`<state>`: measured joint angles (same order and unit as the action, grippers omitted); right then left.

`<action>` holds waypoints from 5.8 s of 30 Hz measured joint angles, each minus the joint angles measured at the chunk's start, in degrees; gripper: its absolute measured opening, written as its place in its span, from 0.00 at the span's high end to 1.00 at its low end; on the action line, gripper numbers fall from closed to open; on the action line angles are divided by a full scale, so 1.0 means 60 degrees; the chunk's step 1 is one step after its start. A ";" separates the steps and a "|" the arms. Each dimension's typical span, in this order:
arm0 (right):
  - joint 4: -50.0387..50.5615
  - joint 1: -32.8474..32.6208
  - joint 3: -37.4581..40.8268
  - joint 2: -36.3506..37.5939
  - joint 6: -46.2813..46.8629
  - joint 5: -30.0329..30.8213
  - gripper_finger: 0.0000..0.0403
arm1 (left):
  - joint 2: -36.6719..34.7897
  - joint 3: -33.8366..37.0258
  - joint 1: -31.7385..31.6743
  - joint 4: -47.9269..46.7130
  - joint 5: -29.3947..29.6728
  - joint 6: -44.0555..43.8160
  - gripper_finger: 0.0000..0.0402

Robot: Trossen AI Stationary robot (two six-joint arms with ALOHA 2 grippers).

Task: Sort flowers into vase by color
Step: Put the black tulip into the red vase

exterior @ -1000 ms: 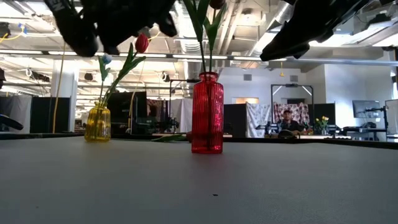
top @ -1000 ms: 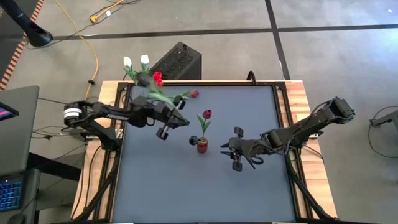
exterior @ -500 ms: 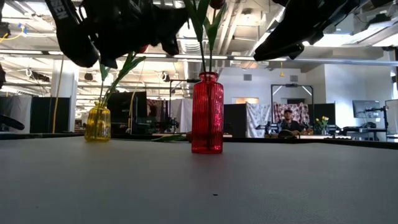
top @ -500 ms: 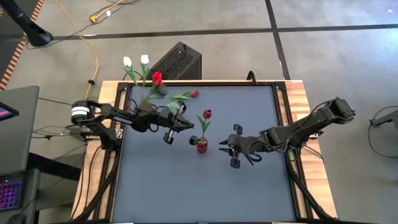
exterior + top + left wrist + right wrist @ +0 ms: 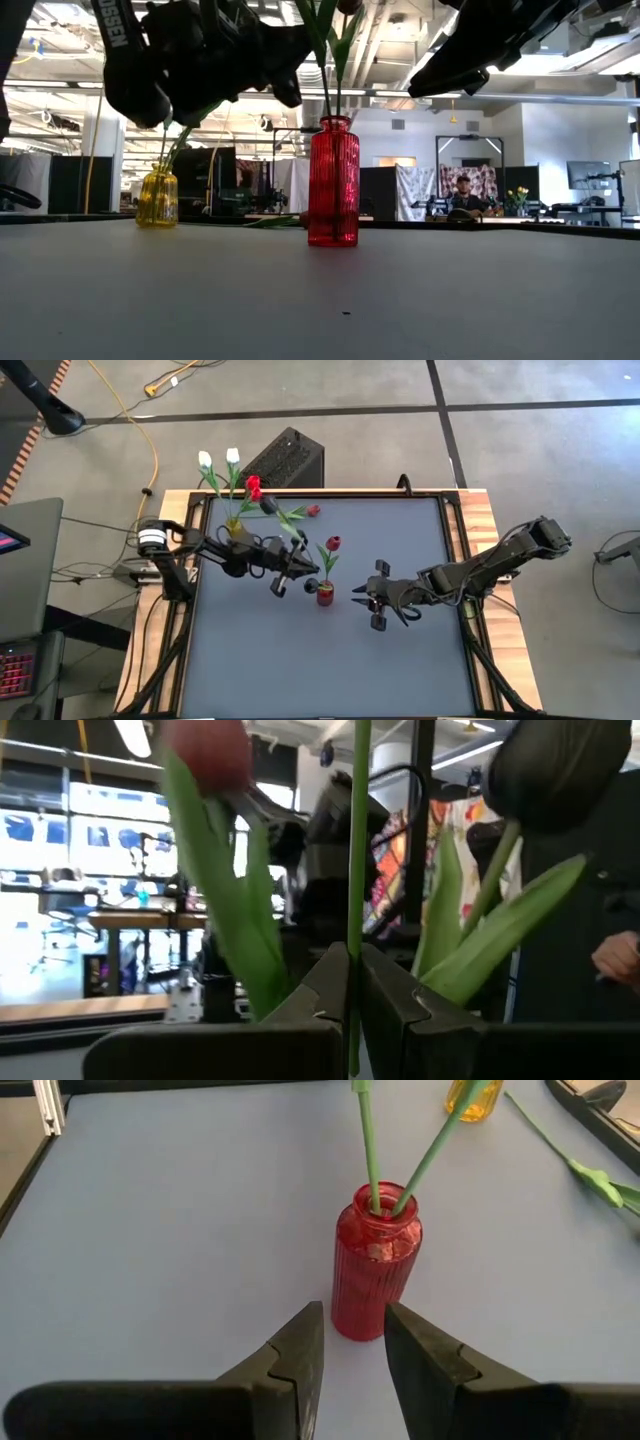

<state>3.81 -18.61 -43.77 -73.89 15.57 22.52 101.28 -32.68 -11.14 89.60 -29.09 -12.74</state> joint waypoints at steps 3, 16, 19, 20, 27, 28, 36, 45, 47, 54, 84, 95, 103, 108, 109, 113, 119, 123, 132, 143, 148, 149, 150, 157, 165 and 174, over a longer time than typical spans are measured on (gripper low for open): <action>-0.0004 0.0000 0.0000 0.0000 -0.0004 -0.0001 0.67 | 0.0252 -0.0185 0.0150 -0.0022 -0.0009 -0.0002 1.00; 0.0004 -0.0022 0.0000 0.0000 -0.0007 -0.0014 0.67 | 0.0506 -0.0346 0.0391 -0.0476 -0.0001 0.0269 1.00; 0.0000 -0.0022 0.0000 0.0000 -0.0004 -0.0015 0.67 | 0.0506 -0.0343 0.0501 -0.0867 0.0166 0.0652 1.00; 0.0000 -0.0022 0.0000 0.0000 -0.0007 -0.0015 0.67 | 0.0506 -0.0343 0.0528 -0.0940 0.0268 0.0777 1.00; 0.0000 -0.0022 0.0000 0.0000 0.0003 -0.0018 0.67 | 0.0506 -0.0343 0.0558 -0.1169 0.0606 0.1111 1.00; 0.0000 -0.0022 0.0000 0.0000 0.0004 -0.0018 0.67 | 0.0506 -0.0343 0.0558 -0.1258 0.0630 0.1190 1.00; 0.0000 -0.0056 0.0000 0.0000 0.0146 -0.0022 0.67 | 0.0506 -0.0339 0.0507 -0.1583 0.0816 0.1395 1.00; 0.0001 -0.0069 0.0000 0.0000 0.0149 -0.0025 0.67 | 0.0504 -0.0339 0.0511 -0.1960 0.0907 0.1696 1.00; 0.0003 -0.0069 0.0000 0.0000 0.0149 -0.0025 0.67 | 0.0502 -0.0339 0.0511 -0.1958 0.0908 0.1776 1.00; -0.0177 -0.0069 -0.0049 -0.0003 0.0082 -0.0060 0.67 | 0.0502 -0.0339 0.0511 -0.2004 0.0717 0.1839 1.00; 0.0159 0.1647 -0.3905 -0.0002 -0.3611 -0.0821 0.68 | 0.0502 -0.0339 0.0511 -0.2004 0.0631 0.1768 1.00; -0.0054 0.1763 -0.3909 -0.0617 -0.3726 -0.1360 0.68 | 0.0502 -0.0339 0.0511 -0.2022 0.0643 0.1719 1.00; -0.0568 0.1869 -0.3916 -0.0855 -0.3858 -0.1367 0.68 | 0.0502 -0.0339 0.0511 -0.2029 0.0603 0.1679 1.00; -0.0674 0.2037 -0.3909 -0.1035 -0.3862 -0.1608 0.68 | 0.0498 -0.0339 0.0511 -0.2030 0.0597 0.1674 1.00; -0.0691 0.2064 -0.3909 -0.1034 -0.3867 -0.1646 0.68 | 0.0498 -0.0339 0.0511 -0.2029 0.0581 0.1671 1.00; -0.0716 0.2050 -0.3909 -0.0943 -0.3886 -0.1772 0.69 | 0.0498 -0.0339 0.0511 -0.2029 0.0482 0.1677 1.00; -0.0704 0.1982 -0.3909 -0.0929 -0.3927 -0.1785 0.76 | 0.0498 -0.0339 0.0511 -0.2029 0.0486 0.1670 1.00; -0.0710 0.1982 -0.3909 -0.0936 -0.3859 -0.1787 0.84 | 0.0498 -0.0339 0.0511 -0.2029 0.0486 0.1638 0.99; -0.0718 0.1976 -0.3909 -0.0936 -0.3777 -0.1789 0.93 | 0.0498 -0.0339 0.0511 -0.2029 0.0490 0.1677 0.89; -0.0714 0.1836 -0.3909 -0.0940 -0.3417 -0.1786 0.92 | 0.0390 -0.0339 0.0489 -0.2029 0.0147 0.1648 0.75; -0.0703 0.1716 -0.3909 -0.0943 -0.3417 -0.1788 0.91 | 0.0119 -0.0339 0.0422 -0.2093 0.0042 0.1655 0.71; -0.0700 0.1716 -0.3909 -0.0943 -0.3417 -0.1785 0.91 | 0.0058 -0.0339 0.0403 -0.2159 -0.0039 0.1658 0.71; -0.0690 0.1707 -0.3909 -0.0943 -0.3391 -0.1786 0.91 | 0.0002 -0.0339 0.0368 -0.2247 -0.0137 0.1673 0.71; -0.0573 0.1712 -0.3909 -0.0943 -0.3348 -0.1785 0.91 | -0.0458 -0.0339 -0.0004 -0.3306 -0.0581 0.1674 0.70; -0.0376 0.1712 -0.3909 -0.0943 -0.3337 -0.1785 0.91 | -0.0809 -0.0339 -0.0307 -0.3809 -0.0606 0.1684 0.70; -0.0191 0.1680 -0.3909 -0.1106 -0.3321 -0.1785 0.91 | -0.0809 -0.0339 -0.0371 -0.4341 -0.0653 0.1765 0.70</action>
<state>2.67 -8.53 -67.22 -80.52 -4.35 11.81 96.42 -34.72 -13.37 63.55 -33.01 -2.15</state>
